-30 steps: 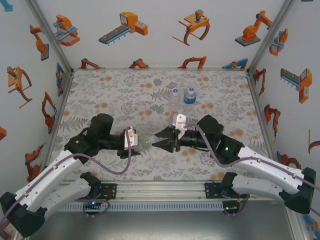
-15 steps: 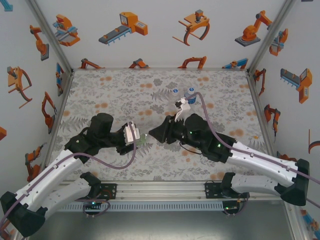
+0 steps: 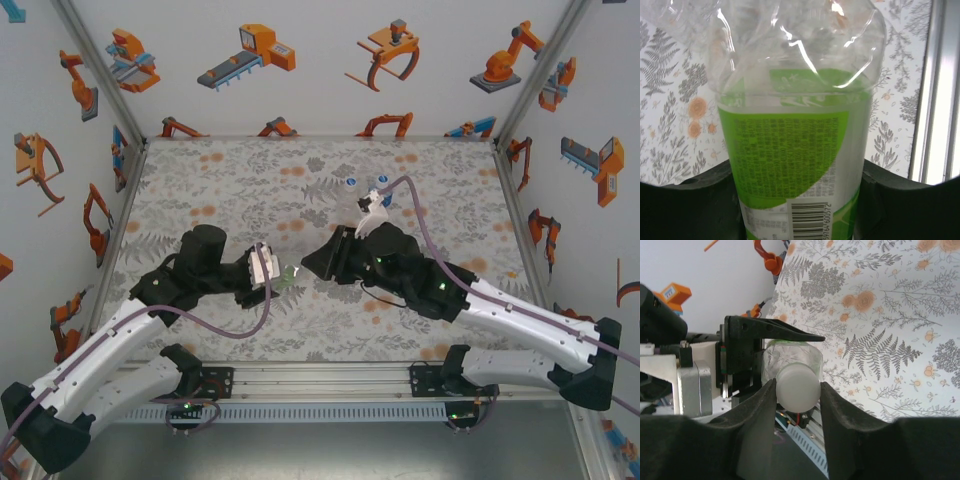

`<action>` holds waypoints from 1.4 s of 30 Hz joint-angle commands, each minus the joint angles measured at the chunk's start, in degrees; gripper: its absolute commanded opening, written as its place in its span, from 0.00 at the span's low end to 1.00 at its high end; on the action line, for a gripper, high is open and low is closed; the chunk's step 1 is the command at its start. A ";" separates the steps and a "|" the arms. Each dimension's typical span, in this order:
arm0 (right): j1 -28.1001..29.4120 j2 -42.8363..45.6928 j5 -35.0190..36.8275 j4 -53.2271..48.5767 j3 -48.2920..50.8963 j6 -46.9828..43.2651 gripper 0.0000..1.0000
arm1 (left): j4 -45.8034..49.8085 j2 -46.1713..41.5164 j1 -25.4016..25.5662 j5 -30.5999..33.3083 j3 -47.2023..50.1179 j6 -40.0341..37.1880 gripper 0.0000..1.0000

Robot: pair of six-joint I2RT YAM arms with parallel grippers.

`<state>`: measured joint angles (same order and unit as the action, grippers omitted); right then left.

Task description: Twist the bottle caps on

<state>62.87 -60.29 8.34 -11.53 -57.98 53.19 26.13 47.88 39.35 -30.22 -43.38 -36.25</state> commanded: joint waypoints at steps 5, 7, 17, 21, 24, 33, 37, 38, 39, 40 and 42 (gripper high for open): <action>-0.13 3.71 -5.12 1.73 -3.80 -21.08 0.55 | -0.99 -0.19 0.65 -10.59 -1.54 -2.73 0.00; -0.19 4.73 -7.20 1.65 -4.12 -27.35 0.56 | -0.57 0.07 0.66 -11.51 -1.80 -3.01 0.00; -0.16 8.12 -30.91 -8.32 -7.00 -67.87 0.57 | 0.94 0.79 0.66 -15.08 -2.15 -4.26 0.00; -0.17 6.15 -35.33 -17.03 -10.07 -82.90 0.57 | 1.68 1.25 0.67 -16.43 -2.48 -4.82 0.00; -0.12 4.17 -35.09 -20.78 -12.25 -88.84 0.57 | 2.17 1.64 0.64 -17.35 -2.51 -5.31 0.00; -0.20 1.87 -36.20 -20.12 -13.57 -90.72 0.52 | 3.07 2.54 0.67 -18.47 -2.77 -6.11 0.00; -0.17 0.82 -37.08 -19.50 -13.57 -90.63 0.49 | 3.13 2.66 0.69 -18.82 -2.86 -6.16 0.00; -0.12 0.39 -36.99 -19.50 -13.80 -90.63 0.48 | 3.21 2.70 0.69 -18.83 -2.94 -6.26 0.00; -0.17 0.12 -36.84 -19.50 -13.99 -90.54 0.48 | 3.31 2.72 0.64 -18.83 -2.94 -6.24 0.00; -0.12 -0.07 -36.61 -19.58 -14.18 -90.54 0.47 | 3.40 2.67 0.64 -18.85 -2.94 -6.37 0.00; -0.16 -0.27 -35.66 -19.50 -14.18 -90.54 0.45 | 3.47 2.64 0.66 -18.83 -2.94 -6.37 0.00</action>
<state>62.76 -60.34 -27.20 -31.09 -70.26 -36.12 28.36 50.50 39.79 -46.59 -44.25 -41.10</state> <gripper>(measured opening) 0.461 0.542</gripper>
